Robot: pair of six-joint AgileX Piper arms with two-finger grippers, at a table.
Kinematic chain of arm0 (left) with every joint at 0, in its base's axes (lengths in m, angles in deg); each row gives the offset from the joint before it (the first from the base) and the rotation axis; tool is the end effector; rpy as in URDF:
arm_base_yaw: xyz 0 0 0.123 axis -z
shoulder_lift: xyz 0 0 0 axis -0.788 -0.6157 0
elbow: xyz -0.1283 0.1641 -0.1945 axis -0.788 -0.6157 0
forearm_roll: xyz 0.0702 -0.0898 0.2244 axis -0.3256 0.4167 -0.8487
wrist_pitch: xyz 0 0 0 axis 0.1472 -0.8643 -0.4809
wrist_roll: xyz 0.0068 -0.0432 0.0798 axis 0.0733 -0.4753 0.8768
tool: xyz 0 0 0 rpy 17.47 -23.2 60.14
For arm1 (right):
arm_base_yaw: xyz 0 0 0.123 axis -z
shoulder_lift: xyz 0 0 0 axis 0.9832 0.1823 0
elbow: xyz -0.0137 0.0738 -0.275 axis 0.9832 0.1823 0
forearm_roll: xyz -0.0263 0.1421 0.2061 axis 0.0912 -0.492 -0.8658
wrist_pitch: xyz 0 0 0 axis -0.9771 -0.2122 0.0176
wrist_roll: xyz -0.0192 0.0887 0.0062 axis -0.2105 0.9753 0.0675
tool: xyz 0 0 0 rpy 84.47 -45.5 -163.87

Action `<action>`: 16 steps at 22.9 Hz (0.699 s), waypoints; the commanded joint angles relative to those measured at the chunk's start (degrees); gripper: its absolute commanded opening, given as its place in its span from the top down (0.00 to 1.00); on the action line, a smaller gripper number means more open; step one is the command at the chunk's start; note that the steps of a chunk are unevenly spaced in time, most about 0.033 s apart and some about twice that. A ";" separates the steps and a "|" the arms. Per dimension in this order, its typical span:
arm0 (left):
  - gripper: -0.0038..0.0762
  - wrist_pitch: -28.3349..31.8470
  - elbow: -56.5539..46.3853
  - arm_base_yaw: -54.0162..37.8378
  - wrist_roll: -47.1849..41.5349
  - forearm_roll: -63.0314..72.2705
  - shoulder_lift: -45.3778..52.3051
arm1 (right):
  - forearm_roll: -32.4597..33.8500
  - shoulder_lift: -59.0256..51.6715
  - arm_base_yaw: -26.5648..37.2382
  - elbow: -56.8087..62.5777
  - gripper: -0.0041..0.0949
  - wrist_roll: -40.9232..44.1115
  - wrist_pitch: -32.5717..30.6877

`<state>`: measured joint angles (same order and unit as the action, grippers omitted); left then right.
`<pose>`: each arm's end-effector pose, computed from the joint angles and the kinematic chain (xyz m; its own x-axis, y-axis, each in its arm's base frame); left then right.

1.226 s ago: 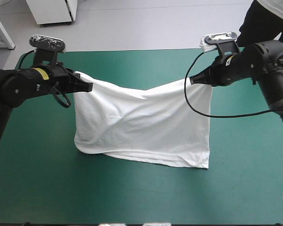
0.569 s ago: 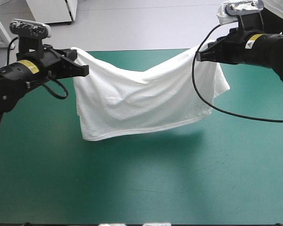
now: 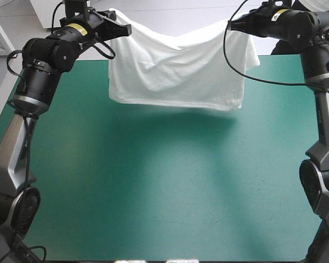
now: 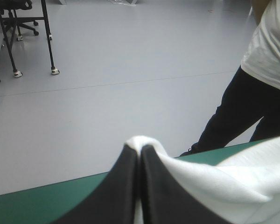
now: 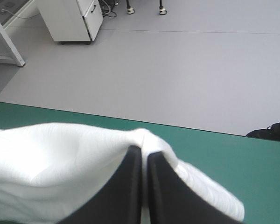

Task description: Fold the cloth

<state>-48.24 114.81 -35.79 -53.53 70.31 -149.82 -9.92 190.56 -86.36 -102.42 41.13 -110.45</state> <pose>0.3770 -0.1140 0.4982 -0.1875 -0.0078 -0.9822 0.3124 0.9476 -0.0671 0.4039 0.0640 0.4973 -0.3823 0.0022 -0.9240 -0.2545 0.9611 0.1076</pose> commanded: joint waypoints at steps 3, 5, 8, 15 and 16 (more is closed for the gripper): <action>0.96 -1.65 4.99 -1.09 1.27 1.52 -0.91 | -1.82 -1.38 1.07 -1.84 0.98 -2.00 0.01; 0.96 -8.11 1.52 -1.10 1.27 2.50 -1.17 | -1.97 -1.64 1.07 2.27 0.98 -2.00 -1.61; 0.96 -15.89 -9.75 -1.10 2.07 4.66 0.88 | -1.51 -5.12 1.07 16.89 0.98 -3.64 -5.19; 0.96 -21.59 -36.24 -0.99 5.10 7.91 10.45 | -1.15 -14.32 0.45 48.62 0.98 -4.09 -8.09; 0.96 -21.77 -38.75 -0.99 5.10 7.91 11.62 | -1.15 -15.23 0.20 51.50 0.98 -4.51 -8.34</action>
<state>-71.14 80.10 -36.83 -48.57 76.66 -143.79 -10.51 180.41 -85.82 -56.00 37.60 -119.20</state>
